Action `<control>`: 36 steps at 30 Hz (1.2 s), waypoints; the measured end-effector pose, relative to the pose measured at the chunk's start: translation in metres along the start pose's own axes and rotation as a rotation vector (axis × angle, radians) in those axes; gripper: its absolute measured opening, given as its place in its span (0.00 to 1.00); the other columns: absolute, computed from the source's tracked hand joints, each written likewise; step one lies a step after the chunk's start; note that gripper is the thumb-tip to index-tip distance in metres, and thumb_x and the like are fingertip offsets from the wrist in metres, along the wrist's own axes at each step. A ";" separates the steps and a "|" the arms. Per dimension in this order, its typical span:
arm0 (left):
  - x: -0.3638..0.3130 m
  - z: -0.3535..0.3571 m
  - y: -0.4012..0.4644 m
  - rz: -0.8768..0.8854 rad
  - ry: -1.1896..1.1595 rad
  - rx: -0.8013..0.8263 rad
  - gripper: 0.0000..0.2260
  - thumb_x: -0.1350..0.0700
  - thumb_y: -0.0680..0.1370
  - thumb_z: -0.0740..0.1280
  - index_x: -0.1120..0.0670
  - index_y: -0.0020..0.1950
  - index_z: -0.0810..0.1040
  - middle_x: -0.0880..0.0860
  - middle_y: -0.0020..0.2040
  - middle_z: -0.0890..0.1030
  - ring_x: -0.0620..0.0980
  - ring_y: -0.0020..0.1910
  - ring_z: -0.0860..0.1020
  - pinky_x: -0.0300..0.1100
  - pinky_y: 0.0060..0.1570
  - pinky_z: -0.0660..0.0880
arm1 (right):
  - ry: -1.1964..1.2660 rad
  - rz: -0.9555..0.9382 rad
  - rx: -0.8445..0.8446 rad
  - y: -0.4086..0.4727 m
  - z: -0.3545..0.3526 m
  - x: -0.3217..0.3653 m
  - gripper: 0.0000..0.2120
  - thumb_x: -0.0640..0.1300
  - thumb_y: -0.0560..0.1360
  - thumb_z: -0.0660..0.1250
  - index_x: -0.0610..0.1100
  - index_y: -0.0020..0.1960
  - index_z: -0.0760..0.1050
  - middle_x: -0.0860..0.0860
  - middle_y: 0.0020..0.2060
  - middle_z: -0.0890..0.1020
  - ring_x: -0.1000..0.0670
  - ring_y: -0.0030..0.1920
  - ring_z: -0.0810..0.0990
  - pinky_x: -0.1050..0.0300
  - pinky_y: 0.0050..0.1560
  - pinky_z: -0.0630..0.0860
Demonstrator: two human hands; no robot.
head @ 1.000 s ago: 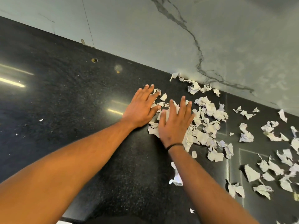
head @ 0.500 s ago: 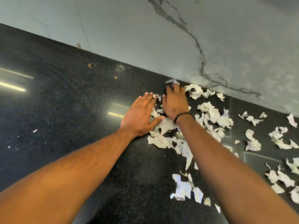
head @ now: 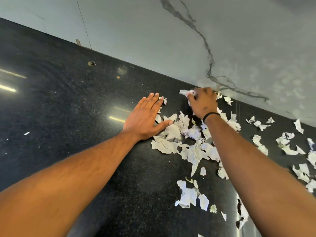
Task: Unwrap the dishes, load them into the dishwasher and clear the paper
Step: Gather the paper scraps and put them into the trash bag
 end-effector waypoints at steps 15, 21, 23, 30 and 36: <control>-0.003 0.000 -0.003 0.000 0.015 -0.014 0.42 0.26 0.78 0.45 0.53 0.83 0.52 0.54 0.82 0.55 0.51 0.82 0.50 0.51 0.80 0.49 | 0.180 -0.059 -0.196 -0.051 -0.032 -0.043 0.23 0.53 0.77 0.60 0.45 0.68 0.75 0.42 0.66 0.73 0.40 0.66 0.69 0.42 0.65 0.70; -0.004 0.000 -0.002 0.005 0.024 -0.011 0.41 0.26 0.79 0.46 0.52 0.83 0.53 0.53 0.82 0.55 0.51 0.82 0.51 0.51 0.80 0.49 | 0.024 0.054 0.085 -0.002 -0.007 -0.060 0.25 0.55 0.83 0.58 0.43 0.76 0.66 0.40 0.74 0.64 0.35 0.72 0.62 0.40 0.71 0.65; -0.003 -0.001 -0.003 0.000 0.017 -0.015 0.40 0.26 0.79 0.46 0.52 0.82 0.54 0.53 0.82 0.55 0.51 0.82 0.51 0.51 0.80 0.50 | -0.040 -0.009 0.035 -0.017 -0.002 -0.047 0.23 0.52 0.83 0.57 0.40 0.73 0.69 0.39 0.71 0.67 0.34 0.69 0.65 0.42 0.68 0.67; -0.004 -0.002 -0.002 -0.016 0.012 -0.010 0.41 0.26 0.78 0.46 0.52 0.82 0.55 0.54 0.82 0.56 0.51 0.81 0.52 0.51 0.80 0.50 | 0.135 -0.131 -0.114 -0.056 -0.019 -0.056 0.18 0.49 0.81 0.62 0.44 0.68 0.75 0.43 0.64 0.73 0.41 0.66 0.68 0.45 0.65 0.72; -0.004 -0.002 -0.002 -0.036 0.018 -0.017 0.41 0.25 0.78 0.45 0.51 0.82 0.54 0.53 0.82 0.55 0.51 0.81 0.52 0.51 0.80 0.50 | 0.071 0.203 0.005 0.000 -0.029 -0.104 0.25 0.54 0.83 0.59 0.41 0.74 0.67 0.35 0.71 0.66 0.33 0.71 0.64 0.39 0.70 0.64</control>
Point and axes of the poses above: each hand's wrist, its own y-axis towards the middle knuckle, its own z-axis out of the palm, x = y × z, the point moved 5 cm from there along y, towards the middle knuckle
